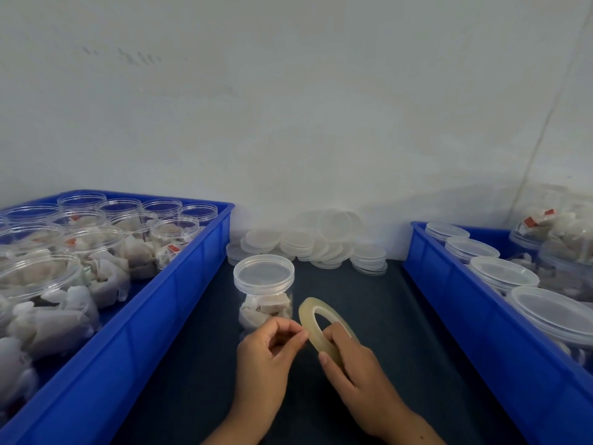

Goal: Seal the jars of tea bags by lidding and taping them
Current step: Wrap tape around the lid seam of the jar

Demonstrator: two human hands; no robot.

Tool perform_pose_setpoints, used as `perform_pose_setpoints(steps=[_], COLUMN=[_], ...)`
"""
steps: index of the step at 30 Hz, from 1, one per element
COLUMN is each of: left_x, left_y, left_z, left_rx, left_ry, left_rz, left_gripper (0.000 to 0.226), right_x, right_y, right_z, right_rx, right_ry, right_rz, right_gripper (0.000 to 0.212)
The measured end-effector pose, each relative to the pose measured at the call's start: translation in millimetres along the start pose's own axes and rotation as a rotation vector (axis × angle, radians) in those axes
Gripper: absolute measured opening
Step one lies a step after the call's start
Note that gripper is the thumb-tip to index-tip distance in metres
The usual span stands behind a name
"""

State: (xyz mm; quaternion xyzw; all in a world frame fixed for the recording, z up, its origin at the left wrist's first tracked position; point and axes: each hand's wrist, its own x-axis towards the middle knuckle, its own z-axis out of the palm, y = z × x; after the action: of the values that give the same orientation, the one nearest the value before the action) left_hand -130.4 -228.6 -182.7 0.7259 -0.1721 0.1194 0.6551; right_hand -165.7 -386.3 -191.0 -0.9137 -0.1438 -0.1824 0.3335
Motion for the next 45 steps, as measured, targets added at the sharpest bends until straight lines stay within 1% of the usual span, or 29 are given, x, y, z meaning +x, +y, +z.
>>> perform_pose_setpoints(steps=[4,7,11,14,16,19,23,25,28,31,32,35,37,38,40,42,43,45], left_x=[-1,-2,0,1,2,2,-1,-2,-1,1,1,2,2,2,1,1,1,0], left_y=[1,3,4,4,2,0,-1,-1,-2,-4,-4,-3,-3,-3,-3,-3,-3,-3], left_z=[3,4,3,1,1,2,5,6,6,4,3,2,2,2,2,2,2,2], left_rx=[0.009,-0.107,-0.267,-0.268,-0.238,-0.153,0.013,0.090,0.142,0.204,0.220,0.240,0.256,0.266,0.262,0.246,0.256,0.294], left_ry=[0.011,0.037,0.016,-0.023,-0.052,-0.076,-0.062,-0.056,-0.057,-0.047,-0.039,-0.008,-0.020,-0.039,-0.077,-0.110,-0.134,-0.190], left_rz=[-0.003,-0.076,-0.173,-0.199,-0.199,-0.151,-0.033,0.029,0.093,0.149,0.170,0.217,0.249,0.266,0.278,0.271,0.272,0.288], left_gripper=[0.013,0.010,0.007,0.004,0.005,0.007,0.009,0.012,0.016,0.016,0.018,0.027,0.029,0.028,0.028,0.038,0.042,0.037], right_x=[-1,-1,-1,-1,-1,-1,-1,0,2,2,2,5,8,9,9,7,5,4], right_y=[0,-1,-2,-3,-4,-6,-7,-7,-7,-9,-10,-14,-15,-14,-13,-13,-14,-14], right_z=[1,1,1,1,1,1,-2,-2,-3,-4,-3,0,1,0,-2,-2,-1,2], right_rx=[0.007,0.016,0.001,-0.005,-0.009,-0.001,-0.027,-0.087,-0.169,-0.203,-0.208,-0.220,-0.215,-0.204,-0.169,-0.144,-0.140,-0.139], right_ry=[0.007,0.015,0.002,-0.008,-0.014,0.011,0.049,0.029,0.022,0.031,0.040,0.050,0.043,0.037,0.032,0.030,0.028,0.033], right_rz=[0.004,-0.006,-0.022,-0.018,-0.016,-0.005,0.022,0.037,0.061,0.081,0.079,0.067,0.070,0.078,0.096,0.101,0.103,0.106], right_gripper=[0.024,0.022,0.024,0.026,0.022,0.016,0.007,0.008,0.009,0.005,0.010,0.039,0.049,0.049,0.037,0.023,0.021,0.020])
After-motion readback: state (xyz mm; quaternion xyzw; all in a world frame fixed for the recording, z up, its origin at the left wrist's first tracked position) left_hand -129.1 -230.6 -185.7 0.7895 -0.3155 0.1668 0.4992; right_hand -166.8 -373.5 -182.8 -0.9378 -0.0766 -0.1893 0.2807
